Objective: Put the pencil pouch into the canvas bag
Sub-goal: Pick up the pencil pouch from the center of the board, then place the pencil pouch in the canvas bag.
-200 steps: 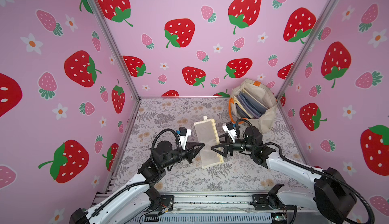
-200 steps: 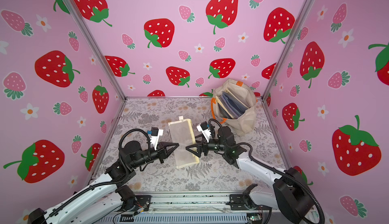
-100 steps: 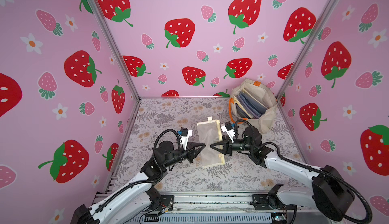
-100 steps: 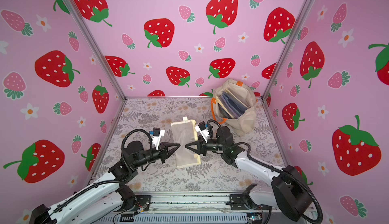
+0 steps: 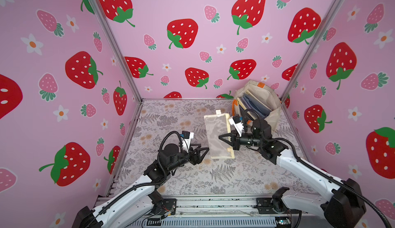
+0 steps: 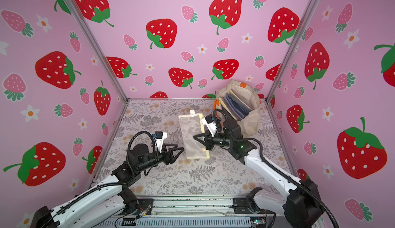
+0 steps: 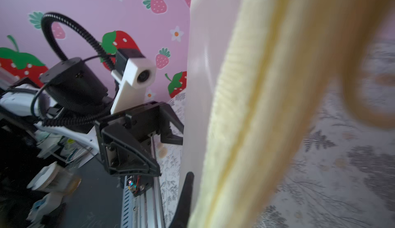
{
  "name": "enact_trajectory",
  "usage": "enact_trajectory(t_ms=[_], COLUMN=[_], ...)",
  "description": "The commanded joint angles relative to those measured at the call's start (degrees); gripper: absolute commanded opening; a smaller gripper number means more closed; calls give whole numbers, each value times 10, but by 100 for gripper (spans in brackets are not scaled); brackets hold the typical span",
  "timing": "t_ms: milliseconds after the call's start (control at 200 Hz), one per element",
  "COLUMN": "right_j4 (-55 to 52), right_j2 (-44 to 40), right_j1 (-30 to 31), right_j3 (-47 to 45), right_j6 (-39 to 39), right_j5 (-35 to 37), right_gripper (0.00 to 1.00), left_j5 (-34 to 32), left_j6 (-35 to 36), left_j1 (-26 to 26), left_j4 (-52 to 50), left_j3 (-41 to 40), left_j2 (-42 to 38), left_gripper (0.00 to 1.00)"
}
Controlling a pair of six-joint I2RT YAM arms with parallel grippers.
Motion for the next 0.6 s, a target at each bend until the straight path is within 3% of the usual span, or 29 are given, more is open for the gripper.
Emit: enact_trajectory(t_ms=[0, 165, 350, 430, 595], right_j4=[-209, -367, -409, -394, -315], right_j2=[-8, 62, 166, 206, 253], right_j1=[-45, -55, -71, -92, -120], right_j3=[101, 296, 449, 484, 486], right_j6=[-110, -247, -384, -427, -513], right_j5=[102, 294, 533, 578, 602], right_gripper=[0, 0, 0, 0, 0], left_j5=[-53, -50, -37, -27, -6], left_j6=[16, 17, 17, 14, 12], left_j1=[4, 11, 19, 24, 41], left_j4=[-48, -46, -35, -26, -11], left_j3=[16, 8, -5, -10, -15], left_j2=[11, 8, -8, -12, -10], left_gripper=[87, 94, 96, 97, 97])
